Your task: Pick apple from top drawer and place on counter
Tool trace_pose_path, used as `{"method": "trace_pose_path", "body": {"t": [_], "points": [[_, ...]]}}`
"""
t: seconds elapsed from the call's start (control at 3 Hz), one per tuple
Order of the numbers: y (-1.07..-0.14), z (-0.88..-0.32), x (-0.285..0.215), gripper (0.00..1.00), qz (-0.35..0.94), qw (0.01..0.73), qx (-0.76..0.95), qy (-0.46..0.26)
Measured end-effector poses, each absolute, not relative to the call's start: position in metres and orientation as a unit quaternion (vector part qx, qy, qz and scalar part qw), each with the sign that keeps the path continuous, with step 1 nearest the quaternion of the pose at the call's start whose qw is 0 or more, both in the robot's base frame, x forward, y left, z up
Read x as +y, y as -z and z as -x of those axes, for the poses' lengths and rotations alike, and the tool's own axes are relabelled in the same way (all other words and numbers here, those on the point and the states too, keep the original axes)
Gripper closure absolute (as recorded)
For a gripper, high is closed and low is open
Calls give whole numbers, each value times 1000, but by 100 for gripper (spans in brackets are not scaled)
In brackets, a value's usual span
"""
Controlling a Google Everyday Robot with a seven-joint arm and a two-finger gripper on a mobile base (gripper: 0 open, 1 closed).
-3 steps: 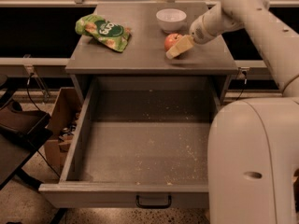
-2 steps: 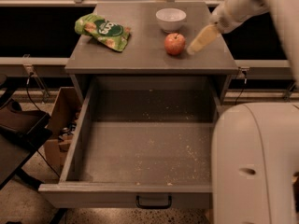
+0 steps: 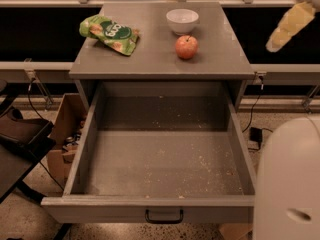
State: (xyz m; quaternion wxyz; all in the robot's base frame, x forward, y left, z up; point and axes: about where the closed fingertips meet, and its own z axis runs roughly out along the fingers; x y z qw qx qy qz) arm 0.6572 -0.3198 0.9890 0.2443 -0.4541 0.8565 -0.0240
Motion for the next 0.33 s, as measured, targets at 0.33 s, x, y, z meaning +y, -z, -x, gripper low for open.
{"method": "trace_pose_path", "body": {"t": [0.33], "points": [[-1012, -619, -356, 0, 412, 215, 883, 67]]}}
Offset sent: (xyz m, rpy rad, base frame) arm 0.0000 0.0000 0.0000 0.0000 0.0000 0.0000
